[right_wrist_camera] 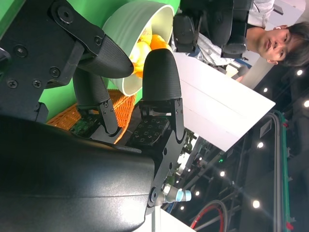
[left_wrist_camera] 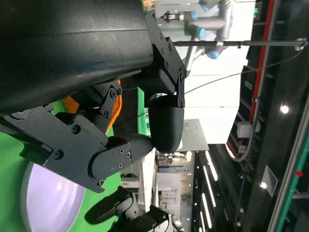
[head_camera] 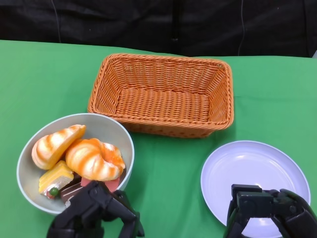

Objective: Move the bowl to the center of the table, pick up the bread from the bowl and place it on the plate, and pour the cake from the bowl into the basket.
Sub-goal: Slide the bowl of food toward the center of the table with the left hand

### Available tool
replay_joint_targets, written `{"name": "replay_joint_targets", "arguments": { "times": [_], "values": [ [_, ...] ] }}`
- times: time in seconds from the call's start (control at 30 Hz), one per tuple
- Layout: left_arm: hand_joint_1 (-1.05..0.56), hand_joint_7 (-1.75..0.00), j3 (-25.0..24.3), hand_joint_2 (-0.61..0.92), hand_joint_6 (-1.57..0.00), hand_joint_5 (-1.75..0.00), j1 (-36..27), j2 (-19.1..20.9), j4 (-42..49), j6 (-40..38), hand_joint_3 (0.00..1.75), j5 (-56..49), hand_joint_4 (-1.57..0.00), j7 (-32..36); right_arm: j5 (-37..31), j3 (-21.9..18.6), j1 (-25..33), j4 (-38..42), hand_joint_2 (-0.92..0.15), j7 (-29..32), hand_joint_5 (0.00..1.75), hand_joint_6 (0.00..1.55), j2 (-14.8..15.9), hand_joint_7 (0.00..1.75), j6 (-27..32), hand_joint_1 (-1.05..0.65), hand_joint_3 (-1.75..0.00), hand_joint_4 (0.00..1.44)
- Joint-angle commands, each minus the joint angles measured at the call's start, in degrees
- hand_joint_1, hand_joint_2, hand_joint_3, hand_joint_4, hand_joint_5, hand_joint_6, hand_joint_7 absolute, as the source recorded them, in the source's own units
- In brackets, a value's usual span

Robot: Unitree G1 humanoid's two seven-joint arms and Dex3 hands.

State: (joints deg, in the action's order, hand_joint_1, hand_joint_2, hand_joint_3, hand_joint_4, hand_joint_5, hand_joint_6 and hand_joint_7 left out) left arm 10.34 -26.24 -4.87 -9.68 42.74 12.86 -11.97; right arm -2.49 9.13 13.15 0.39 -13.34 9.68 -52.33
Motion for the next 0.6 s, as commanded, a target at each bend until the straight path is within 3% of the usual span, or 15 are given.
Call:
{"name": "replay_joint_targets", "arguments": {
  "times": [0.03, 0.23, 0.43, 0.6],
  "values": [
    [-0.42, -1.28, -1.88, 0.65, -0.67, -1.59, 0.65, 0.47, -0.34, 0.99, 0.79, -0.32, -0.78, 0.66, -0.91, -0.49, -0.31, -0.40, -0.10, 0.52, 1.47, 0.88, 0.22, 1.26, 0.63, -0.20, -1.62, 0.86],
    [-0.48, -1.25, -4.85, 0.72, -0.61, -1.56, 1.64, -1.04, 0.69, 3.37, 0.62, -4.21, -0.70, 2.48, -2.64, -0.59, -0.52, -0.34, -0.07, 1.64, 1.48, 0.88, -0.52, 1.25, 1.03, -0.22, -1.67, 0.86],
    [-0.46, -1.14, -8.29, 0.79, -0.42, -1.48, 2.90, -0.77, 0.69, 5.33, 0.53, -6.60, -0.47, 4.07, -3.45, -0.38, -0.58, 0.01, -0.06, 2.27, 1.48, 0.88, -0.79, 1.26, 1.40, -0.21, -1.67, 0.85],
    [-0.45, -0.96, -13.45, 0.79, -0.38, -1.19, 4.42, 0.38, -0.17, 5.82, 0.57, -10.06, -0.44, 6.20, -3.67, -0.19, -0.52, -0.07, -0.12, 2.39, 1.47, 0.86, -0.79, 1.26, 1.53, -0.21, -1.59, 0.85]
  ]
}}
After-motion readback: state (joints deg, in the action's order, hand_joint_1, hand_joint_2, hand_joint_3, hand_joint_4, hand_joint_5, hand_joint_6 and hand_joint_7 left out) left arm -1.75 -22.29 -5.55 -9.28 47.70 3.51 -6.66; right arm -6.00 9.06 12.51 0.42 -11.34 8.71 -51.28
